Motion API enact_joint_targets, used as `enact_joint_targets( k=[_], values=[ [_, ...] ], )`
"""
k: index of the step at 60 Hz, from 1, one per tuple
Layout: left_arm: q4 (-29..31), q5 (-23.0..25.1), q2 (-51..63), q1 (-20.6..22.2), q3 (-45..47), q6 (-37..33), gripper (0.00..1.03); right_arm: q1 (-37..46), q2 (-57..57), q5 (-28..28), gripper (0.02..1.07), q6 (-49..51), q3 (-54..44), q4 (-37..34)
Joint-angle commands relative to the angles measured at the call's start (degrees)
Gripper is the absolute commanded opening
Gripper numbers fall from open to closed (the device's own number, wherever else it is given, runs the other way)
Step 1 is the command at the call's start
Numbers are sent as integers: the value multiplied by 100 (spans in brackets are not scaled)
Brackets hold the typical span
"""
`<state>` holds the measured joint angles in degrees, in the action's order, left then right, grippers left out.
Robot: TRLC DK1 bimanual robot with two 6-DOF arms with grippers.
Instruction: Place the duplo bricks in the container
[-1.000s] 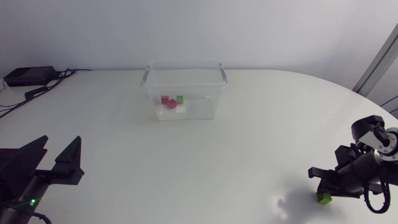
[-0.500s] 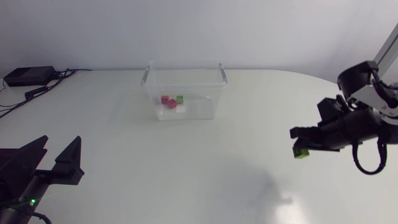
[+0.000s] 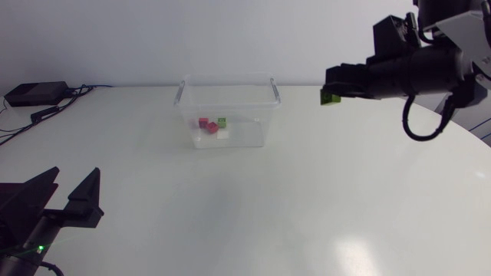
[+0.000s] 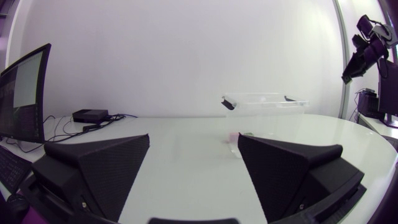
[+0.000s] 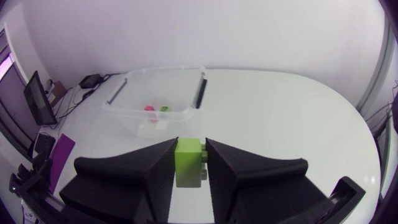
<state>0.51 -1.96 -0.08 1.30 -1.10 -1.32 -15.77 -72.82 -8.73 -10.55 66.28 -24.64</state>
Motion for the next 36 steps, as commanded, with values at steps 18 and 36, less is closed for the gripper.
enact_joint_targets(
  k=[18,36],
  values=[
    [-51,-15,-63,37,102,-17,99,-603,-2254,232,102,-44,2592,74],
    [-43,-15,-63,37,110,-17,99,320,66,188,102,378,429,478]
  ],
)
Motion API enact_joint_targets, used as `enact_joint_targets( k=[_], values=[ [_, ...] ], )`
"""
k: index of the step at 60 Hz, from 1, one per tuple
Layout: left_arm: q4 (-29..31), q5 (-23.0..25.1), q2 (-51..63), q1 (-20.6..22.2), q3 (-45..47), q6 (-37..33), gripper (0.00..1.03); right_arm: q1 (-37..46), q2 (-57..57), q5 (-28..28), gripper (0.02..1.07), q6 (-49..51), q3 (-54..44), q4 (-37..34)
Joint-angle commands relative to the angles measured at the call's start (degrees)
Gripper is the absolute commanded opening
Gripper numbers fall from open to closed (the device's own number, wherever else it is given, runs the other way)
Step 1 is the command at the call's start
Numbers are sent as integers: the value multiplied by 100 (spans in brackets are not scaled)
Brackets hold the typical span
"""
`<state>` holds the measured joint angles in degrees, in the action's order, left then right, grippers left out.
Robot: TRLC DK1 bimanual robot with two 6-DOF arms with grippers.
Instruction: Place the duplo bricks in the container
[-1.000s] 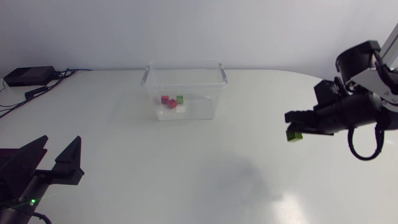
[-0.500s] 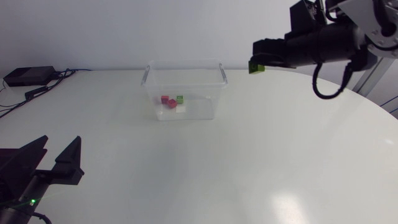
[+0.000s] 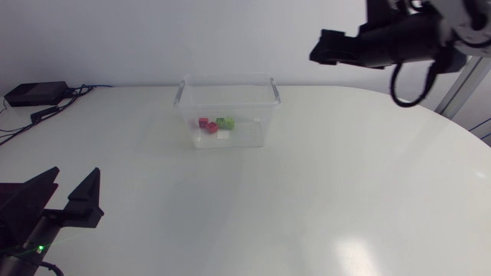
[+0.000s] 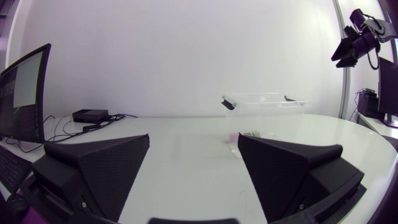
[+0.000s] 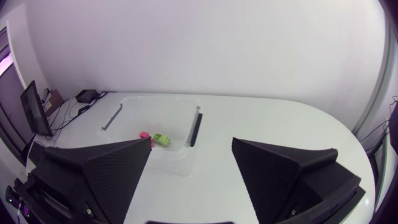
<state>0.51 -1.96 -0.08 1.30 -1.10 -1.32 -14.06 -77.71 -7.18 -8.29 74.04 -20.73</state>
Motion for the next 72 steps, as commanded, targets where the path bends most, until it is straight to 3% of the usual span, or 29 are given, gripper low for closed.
enact_joint_targets(
  k=[1,15,47,58,72],
  values=[
    [-51,-15,-63,37,110,-17,99,167,635,32,102,170,-390,52],
    [-51,-15,-63,28,110,-17,99,141,1654,217,102,188,-1577,104],
    [-51,-15,-63,28,110,-17,99,176,3579,700,102,513,-4328,1449],
    [-51,-15,-63,28,110,-17,99,97,4888,841,102,900,-5339,1845],
    [-45,38,-45,-12,110,21,99,436,5661,816,102,895,-5890,1916]
  ],
)
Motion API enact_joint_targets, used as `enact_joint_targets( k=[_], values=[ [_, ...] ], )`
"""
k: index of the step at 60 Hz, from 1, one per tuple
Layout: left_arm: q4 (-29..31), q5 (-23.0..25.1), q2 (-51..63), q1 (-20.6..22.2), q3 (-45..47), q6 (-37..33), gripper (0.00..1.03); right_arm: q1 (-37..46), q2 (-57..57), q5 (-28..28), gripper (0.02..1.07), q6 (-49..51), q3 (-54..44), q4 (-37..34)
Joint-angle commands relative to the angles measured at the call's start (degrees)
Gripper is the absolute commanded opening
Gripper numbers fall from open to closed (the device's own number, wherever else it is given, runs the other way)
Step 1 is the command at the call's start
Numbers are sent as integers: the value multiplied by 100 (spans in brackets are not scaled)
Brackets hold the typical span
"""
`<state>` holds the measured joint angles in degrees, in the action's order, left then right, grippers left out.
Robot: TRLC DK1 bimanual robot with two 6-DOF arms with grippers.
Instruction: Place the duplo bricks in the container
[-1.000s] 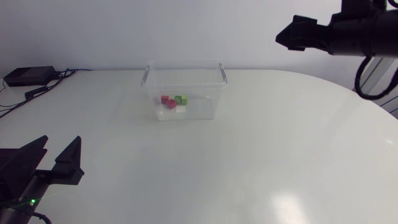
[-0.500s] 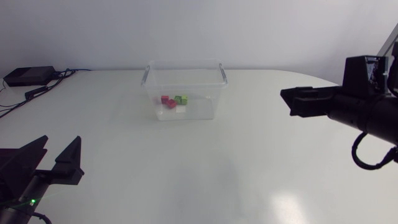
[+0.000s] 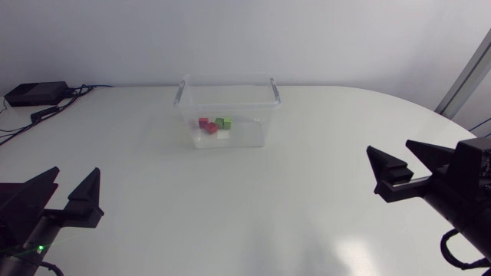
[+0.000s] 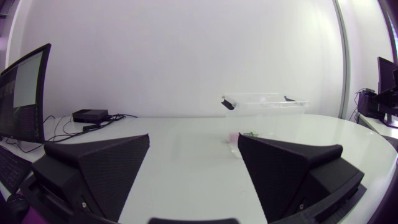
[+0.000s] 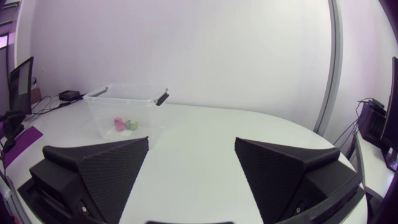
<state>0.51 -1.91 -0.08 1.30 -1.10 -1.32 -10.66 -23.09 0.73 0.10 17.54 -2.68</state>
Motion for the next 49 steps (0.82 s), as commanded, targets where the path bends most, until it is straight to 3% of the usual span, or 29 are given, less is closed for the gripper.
enact_joint_targets(
  k=[1,49],
  values=[
    [-45,38,-43,-15,110,24,99,121,255,22,102,54,-280,115],
    [-51,191,8,-130,110,132,99,1066,2309,-73,102,-10,-1754,268]
  ],
)
